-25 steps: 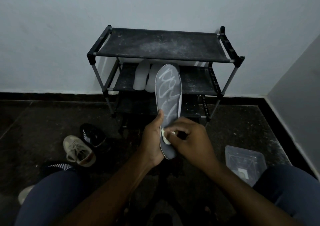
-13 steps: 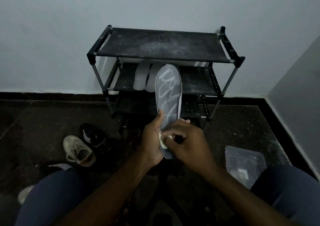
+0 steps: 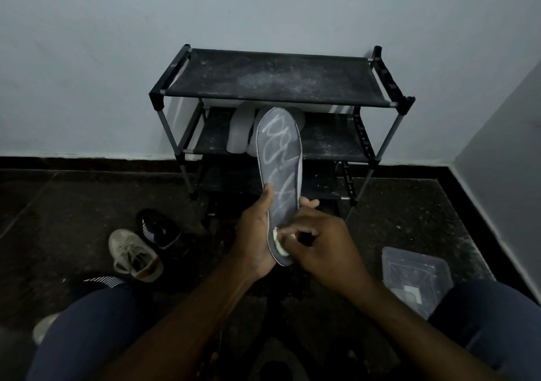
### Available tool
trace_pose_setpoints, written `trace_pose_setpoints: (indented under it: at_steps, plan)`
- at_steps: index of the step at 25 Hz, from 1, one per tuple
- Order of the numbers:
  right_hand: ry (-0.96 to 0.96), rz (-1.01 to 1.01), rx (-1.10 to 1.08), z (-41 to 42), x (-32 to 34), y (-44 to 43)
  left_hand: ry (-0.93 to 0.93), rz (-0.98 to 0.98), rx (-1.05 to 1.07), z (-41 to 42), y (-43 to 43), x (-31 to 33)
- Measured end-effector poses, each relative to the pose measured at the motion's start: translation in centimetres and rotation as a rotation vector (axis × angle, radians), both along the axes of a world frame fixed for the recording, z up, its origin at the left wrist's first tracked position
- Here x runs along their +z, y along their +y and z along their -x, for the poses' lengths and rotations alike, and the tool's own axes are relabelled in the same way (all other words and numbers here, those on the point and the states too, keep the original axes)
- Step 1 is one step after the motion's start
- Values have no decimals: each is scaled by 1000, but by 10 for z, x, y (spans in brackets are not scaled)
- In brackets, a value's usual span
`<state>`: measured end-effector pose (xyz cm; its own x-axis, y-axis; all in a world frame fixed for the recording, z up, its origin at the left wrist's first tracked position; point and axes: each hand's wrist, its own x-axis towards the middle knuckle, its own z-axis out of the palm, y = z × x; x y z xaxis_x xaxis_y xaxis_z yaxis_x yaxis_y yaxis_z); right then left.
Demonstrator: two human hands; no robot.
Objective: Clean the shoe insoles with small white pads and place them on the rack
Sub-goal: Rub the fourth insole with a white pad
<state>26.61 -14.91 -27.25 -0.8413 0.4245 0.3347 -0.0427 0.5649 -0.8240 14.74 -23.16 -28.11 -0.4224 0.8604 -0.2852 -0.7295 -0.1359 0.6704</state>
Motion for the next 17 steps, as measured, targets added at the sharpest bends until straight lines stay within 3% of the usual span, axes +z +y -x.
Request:
trace_pose_setpoints:
  at_steps: [3,7,12,17]
  plan:
    - [21,2,-89,5,3,5,-54,-30,-18,-4,3,1]
    - [-18,-39,2,-1,2,-7,-13,39,-19,-2,2,0]
    - [-5,13,-139,5,1,13,-63,-15,-4,-6,4,3]
    - [-45,-85,-58,-1,-2,-1,20,44,-4,1,2,-4]
